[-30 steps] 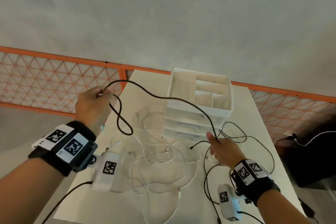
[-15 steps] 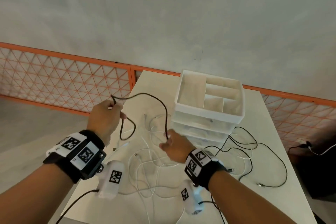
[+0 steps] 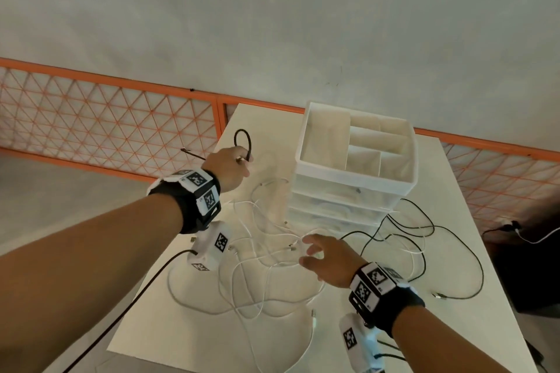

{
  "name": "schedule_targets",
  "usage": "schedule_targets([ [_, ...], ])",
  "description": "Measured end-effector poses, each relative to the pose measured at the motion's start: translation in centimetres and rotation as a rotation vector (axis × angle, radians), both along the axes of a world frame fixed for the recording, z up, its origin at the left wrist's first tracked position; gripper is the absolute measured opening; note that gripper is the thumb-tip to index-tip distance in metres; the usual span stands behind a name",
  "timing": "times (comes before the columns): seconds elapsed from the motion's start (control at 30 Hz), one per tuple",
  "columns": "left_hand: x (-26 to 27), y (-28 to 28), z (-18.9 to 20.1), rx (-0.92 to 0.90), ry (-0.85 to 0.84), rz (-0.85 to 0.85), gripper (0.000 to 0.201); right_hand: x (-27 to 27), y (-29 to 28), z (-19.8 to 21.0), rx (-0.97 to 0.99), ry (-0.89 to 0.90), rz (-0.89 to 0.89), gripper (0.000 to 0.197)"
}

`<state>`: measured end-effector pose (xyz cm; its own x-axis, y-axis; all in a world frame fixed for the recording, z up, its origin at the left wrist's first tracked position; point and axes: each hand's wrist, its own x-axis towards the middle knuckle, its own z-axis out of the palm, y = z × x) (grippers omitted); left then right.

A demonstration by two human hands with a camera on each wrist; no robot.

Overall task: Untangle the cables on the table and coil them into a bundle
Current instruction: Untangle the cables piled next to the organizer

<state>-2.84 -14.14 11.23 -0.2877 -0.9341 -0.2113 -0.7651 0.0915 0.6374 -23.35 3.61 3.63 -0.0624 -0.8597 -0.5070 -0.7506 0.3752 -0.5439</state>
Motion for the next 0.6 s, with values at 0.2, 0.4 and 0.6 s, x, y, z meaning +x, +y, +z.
schedule_targets([
  [0.2, 0.8, 1.8, -1.6, -0.013, -0.005, 0.042, 0.032, -0.4, 1.5, -1.9, 0.059, 0.015, -0.013, 0.043],
  [0.4, 2.3, 4.9, 2.2, 0.293, 0.583, 0.197, 0.009, 3.1, 1.1, -2.5, -0.02, 0.011, 0.096, 0.022],
  [0.6, 4.9, 8.7, 0.8, 0.35, 0.526, 0.082, 0.018, 10.2, 1.3, -2.0, 0.056, -0.092, 0.402, 0.057],
])
